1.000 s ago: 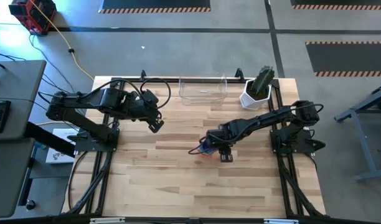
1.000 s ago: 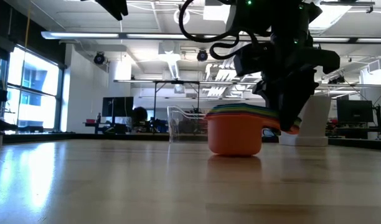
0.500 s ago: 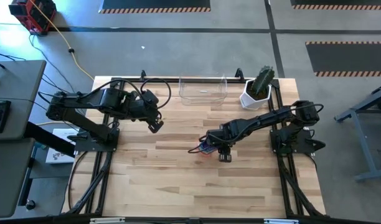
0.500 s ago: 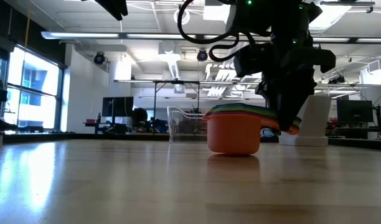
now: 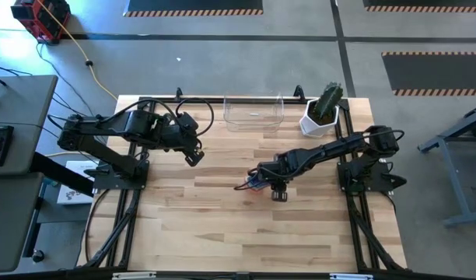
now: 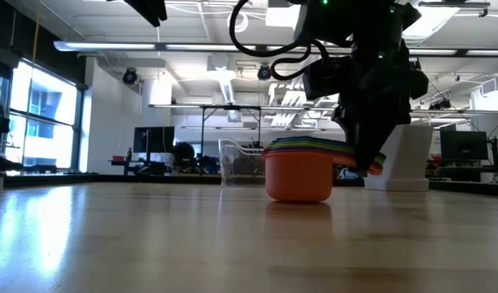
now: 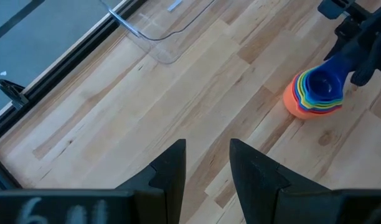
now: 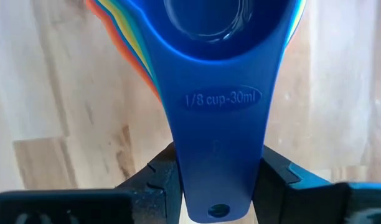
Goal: Nest measuring cups in basket
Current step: Put the measuring cups into the transparent bin
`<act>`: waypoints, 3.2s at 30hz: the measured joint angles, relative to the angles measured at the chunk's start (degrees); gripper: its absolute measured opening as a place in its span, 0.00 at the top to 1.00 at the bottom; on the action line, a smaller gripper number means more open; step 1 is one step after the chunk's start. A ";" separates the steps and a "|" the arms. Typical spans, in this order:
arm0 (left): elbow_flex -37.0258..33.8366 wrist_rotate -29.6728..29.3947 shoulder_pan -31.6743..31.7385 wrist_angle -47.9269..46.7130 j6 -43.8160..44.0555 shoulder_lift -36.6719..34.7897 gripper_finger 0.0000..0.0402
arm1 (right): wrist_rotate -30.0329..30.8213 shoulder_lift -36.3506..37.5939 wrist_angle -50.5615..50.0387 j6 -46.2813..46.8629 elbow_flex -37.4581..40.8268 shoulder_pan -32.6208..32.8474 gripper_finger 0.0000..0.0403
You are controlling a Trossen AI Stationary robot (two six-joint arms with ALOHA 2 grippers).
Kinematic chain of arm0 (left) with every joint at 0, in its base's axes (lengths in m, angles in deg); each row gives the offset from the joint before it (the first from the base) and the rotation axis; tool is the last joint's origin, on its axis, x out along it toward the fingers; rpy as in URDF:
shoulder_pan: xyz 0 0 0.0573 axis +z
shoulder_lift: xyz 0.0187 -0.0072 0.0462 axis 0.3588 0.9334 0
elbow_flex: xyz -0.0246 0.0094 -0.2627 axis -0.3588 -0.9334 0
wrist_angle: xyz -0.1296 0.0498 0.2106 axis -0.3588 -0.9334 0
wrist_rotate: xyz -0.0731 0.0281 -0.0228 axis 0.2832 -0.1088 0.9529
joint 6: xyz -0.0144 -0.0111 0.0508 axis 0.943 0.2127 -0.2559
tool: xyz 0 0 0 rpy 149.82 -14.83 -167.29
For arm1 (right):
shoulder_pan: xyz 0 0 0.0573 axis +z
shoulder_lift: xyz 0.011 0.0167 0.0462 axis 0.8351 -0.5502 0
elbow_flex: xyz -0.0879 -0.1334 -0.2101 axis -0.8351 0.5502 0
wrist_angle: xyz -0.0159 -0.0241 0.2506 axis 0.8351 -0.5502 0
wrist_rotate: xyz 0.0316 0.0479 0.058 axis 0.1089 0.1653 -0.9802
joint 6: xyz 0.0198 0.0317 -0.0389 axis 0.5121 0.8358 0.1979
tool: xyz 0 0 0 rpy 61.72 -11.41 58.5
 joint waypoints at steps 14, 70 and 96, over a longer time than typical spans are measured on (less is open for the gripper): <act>0.00 -1.70 0.00 0.01 0.00 0.00 0.71 | -0.46 3.24 5.07 2.37 0.00 -4.00 0.70; 0.02 -1.66 30.15 11.19 -25.10 0.02 0.71 | -0.15 -24.25 -12.13 -18.88 -39.00 -40.08 0.70; 0.02 -1.68 30.76 11.15 -28.51 0.02 0.71 | -0.89 -26.86 -15.60 -17.89 -40.57 -40.06 0.45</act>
